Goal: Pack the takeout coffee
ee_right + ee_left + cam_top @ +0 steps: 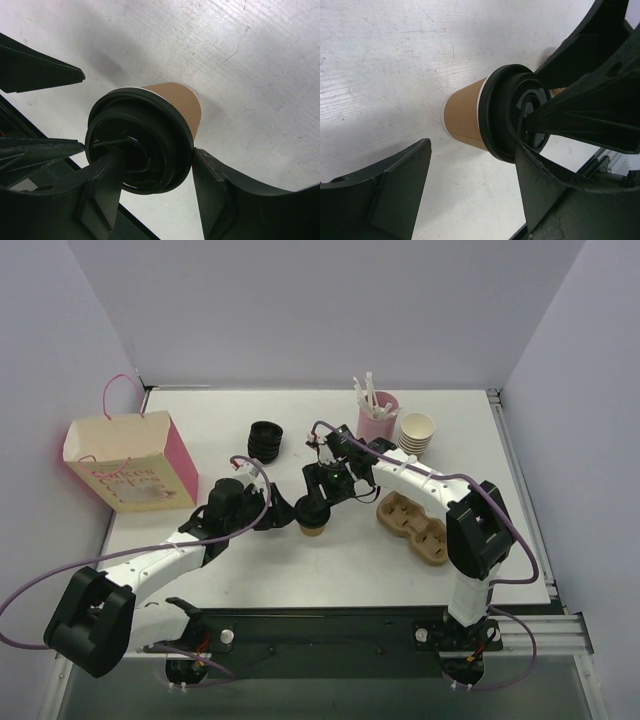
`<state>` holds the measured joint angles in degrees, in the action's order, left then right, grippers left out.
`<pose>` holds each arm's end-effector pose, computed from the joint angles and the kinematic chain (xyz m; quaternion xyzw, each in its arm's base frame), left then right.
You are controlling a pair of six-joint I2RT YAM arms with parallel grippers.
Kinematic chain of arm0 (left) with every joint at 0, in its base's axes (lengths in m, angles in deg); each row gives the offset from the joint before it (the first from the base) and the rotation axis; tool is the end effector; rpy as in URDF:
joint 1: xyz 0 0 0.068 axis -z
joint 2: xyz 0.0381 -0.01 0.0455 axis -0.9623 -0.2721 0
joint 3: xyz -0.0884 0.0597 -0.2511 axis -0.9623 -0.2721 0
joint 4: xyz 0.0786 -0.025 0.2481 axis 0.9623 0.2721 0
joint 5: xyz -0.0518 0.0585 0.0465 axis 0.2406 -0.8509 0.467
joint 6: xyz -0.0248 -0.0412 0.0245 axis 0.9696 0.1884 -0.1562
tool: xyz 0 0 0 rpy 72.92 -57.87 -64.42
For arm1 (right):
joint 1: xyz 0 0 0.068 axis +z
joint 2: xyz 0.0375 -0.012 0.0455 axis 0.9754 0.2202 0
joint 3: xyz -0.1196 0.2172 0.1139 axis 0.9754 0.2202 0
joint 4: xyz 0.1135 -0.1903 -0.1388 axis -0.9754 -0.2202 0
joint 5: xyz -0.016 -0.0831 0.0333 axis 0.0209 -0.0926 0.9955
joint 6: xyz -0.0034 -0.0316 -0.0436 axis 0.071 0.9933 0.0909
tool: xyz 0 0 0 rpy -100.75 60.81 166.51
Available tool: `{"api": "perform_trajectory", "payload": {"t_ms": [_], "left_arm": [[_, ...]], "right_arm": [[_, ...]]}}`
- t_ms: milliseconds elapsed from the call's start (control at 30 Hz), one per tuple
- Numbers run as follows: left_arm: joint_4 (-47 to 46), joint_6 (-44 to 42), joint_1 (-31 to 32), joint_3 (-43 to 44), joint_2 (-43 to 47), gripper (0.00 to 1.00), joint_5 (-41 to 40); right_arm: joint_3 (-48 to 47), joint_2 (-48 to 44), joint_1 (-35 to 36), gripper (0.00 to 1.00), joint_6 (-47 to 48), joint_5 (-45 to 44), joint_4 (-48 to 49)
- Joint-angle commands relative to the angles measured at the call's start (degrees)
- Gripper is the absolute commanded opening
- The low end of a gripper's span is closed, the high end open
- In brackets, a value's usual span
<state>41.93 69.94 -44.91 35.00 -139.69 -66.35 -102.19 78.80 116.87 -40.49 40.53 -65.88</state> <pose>0.2082 -0.1263 0.1985 -0.0137 0.8567 -0.3679 0.3614 0.3031 0.2693 0.2463 -0.2798 0.8726 0.3287 0.2287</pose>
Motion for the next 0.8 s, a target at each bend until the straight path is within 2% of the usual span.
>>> {"api": "perform_trajectory", "payload": {"t_ms": [0,500,767], "left_arm": [[-4.37,-2.31,0.23,3.22,-2.54,0.76,-1.52],[-2.61,-4.06,-0.82,5.15,-3.16,0.71,-4.42],[-1.82,-5.82,-0.91,7.0,-7.02,0.7,-5.39]], "right_arm": [[2.99,-0.29,0.22,0.54,-0.15,-1.64,-1.04],[5.01,-0.29,-0.57,0.51,1.08,-0.59,0.19],[5.01,0.5,-0.75,0.51,1.96,0.11,0.28]]}}
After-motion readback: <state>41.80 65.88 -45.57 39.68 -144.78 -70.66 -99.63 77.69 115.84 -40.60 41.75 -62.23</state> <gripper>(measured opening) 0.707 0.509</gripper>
